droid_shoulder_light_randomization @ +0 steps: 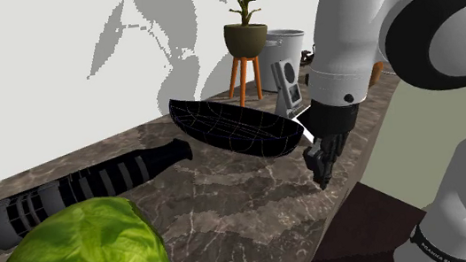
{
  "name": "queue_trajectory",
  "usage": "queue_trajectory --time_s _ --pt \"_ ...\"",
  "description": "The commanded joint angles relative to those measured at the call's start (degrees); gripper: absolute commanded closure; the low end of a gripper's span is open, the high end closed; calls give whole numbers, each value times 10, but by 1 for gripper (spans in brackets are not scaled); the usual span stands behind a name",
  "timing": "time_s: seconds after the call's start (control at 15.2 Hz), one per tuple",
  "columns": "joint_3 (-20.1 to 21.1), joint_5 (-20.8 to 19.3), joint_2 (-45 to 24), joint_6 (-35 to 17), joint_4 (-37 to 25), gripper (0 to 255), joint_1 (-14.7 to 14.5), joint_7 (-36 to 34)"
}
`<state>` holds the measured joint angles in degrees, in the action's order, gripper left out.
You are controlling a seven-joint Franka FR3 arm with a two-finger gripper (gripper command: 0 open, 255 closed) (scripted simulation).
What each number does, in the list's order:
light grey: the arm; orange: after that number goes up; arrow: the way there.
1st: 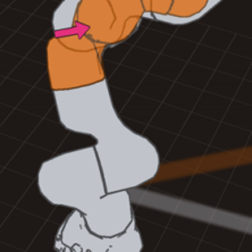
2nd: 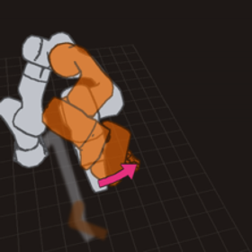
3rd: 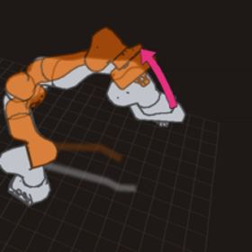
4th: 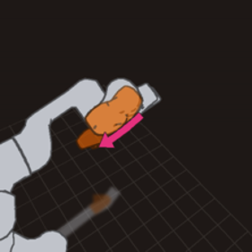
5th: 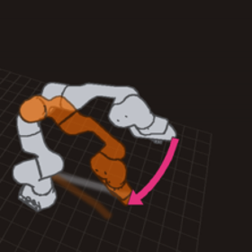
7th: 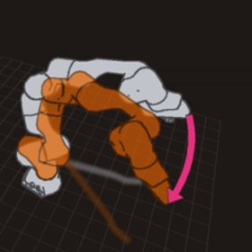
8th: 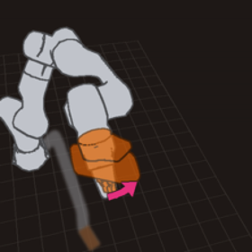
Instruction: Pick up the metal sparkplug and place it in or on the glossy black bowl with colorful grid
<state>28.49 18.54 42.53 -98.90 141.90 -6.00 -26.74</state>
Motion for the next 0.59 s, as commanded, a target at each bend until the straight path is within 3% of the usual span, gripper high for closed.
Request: queue_trajectory --time_s 0.0,0.53 --pt "0 0 0 0 0 255 0 0" --pt "-4 -4 1 15 -14 255 1 -1"
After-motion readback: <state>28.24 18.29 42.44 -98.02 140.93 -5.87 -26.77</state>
